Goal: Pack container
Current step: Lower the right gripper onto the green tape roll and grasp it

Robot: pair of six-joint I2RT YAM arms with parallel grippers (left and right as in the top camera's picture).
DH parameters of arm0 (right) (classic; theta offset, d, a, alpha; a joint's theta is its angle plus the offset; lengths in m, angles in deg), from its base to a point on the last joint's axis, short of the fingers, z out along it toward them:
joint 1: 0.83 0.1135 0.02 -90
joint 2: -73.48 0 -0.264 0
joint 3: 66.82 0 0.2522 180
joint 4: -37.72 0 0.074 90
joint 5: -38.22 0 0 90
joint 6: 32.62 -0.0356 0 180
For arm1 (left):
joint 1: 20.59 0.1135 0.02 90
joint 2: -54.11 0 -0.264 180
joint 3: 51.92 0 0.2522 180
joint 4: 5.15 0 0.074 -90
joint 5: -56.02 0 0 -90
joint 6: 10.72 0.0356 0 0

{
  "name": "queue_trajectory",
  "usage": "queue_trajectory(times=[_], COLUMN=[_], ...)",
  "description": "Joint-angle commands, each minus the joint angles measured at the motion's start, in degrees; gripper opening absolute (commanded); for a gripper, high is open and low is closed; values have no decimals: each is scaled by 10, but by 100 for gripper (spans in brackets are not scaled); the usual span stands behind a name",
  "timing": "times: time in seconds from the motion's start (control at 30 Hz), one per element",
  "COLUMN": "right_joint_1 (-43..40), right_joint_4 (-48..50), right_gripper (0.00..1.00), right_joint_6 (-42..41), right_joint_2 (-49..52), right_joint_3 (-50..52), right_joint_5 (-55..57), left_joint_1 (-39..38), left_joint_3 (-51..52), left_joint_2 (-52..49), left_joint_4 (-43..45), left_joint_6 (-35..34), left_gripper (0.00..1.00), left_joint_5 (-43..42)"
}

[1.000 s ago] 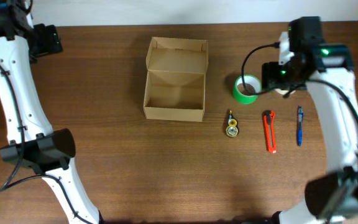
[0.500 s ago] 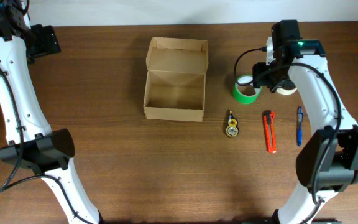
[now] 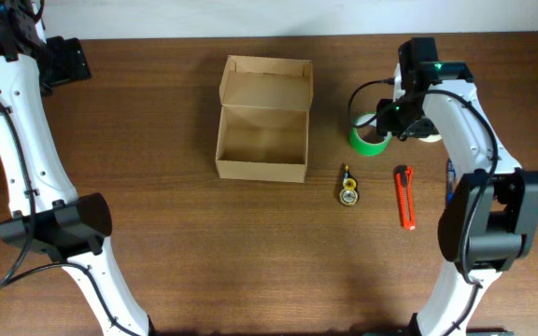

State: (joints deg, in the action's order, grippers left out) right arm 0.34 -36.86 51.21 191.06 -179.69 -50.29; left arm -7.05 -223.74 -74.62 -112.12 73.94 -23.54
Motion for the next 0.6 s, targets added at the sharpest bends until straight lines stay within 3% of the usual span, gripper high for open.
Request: queue_trajectory(times=[0.0, 0.37, 0.57], right_joint_1=[3, -2, -2], right_joint_4=[10, 34, 42], right_gripper=[57, 57, 45], right_joint_6=[-8, -19, -24], right_joint_2=[23, 66, 88], right_joint_3=[-3, -3, -3], right_joint_5=[7, 10, 12], left_joint_1=[1, 1, 1], left_joint_3=[4, 4, 4], left_joint_2=[12, 12, 12], left_joint_4=[2, 2, 2], left_joint_6=[9, 9, 9], left_gripper=[100, 100, 100], left_joint_5=[-6, -6, -6])
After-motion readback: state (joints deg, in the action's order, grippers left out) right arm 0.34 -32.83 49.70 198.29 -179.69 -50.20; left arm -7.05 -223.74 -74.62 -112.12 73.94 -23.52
